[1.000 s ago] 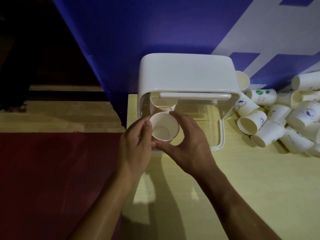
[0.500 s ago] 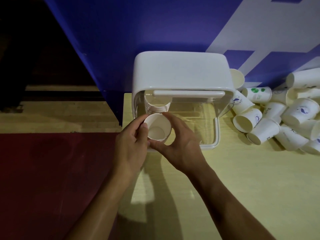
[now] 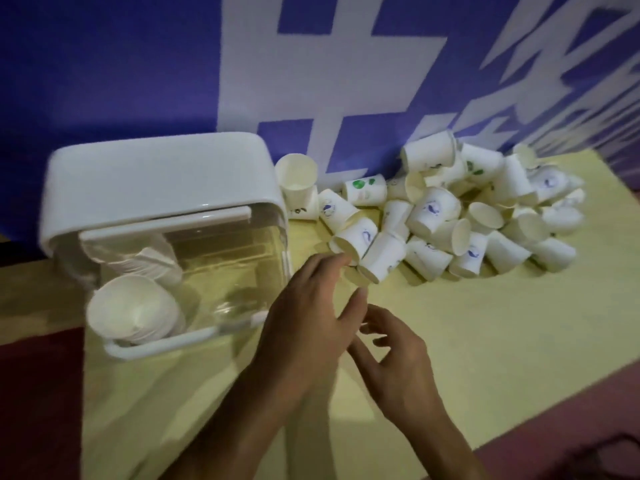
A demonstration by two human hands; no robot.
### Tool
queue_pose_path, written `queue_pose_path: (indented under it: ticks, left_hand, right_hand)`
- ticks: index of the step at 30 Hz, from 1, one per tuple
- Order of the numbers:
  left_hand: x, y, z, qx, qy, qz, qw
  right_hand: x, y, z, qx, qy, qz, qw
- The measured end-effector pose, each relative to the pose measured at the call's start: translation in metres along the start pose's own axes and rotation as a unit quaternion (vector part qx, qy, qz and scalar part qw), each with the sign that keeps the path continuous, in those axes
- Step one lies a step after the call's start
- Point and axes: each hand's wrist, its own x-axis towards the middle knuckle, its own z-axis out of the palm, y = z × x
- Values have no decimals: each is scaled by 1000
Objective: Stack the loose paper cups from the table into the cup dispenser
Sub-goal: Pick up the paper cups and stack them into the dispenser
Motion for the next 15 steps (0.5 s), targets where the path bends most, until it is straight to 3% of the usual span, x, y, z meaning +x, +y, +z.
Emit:
queue_pose_path:
  ticks: [7, 11, 15]
  left_hand:
    - [94, 19, 121, 252, -126, -29, 959]
    - [110, 14, 161, 360, -80, -25, 929]
    - [119, 17, 175, 362, -58, -22, 930]
  right_hand:
    - [-3, 88, -94, 6, 64, 78, 995]
    - [13, 121, -124, 16, 73, 105, 992]
    - [50, 143, -131, 8, 46, 122, 991]
